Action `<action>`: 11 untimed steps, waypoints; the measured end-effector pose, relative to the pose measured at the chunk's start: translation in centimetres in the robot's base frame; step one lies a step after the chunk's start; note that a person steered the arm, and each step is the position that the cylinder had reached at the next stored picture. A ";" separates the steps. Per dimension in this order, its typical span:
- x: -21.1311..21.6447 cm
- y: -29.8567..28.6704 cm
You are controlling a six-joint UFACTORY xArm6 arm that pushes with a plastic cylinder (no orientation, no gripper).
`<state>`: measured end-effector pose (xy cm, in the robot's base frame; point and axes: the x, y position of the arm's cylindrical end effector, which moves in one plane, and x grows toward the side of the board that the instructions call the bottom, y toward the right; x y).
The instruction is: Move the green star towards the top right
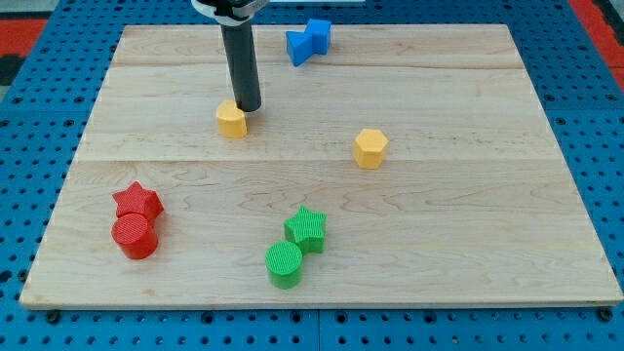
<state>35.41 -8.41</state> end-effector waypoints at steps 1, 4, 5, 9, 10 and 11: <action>0.0 0.0; -1.6 -0.3; 1.3 2.0; 18.6 2.9; 20.9 0.1; 23.8 -1.1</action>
<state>59.16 -9.54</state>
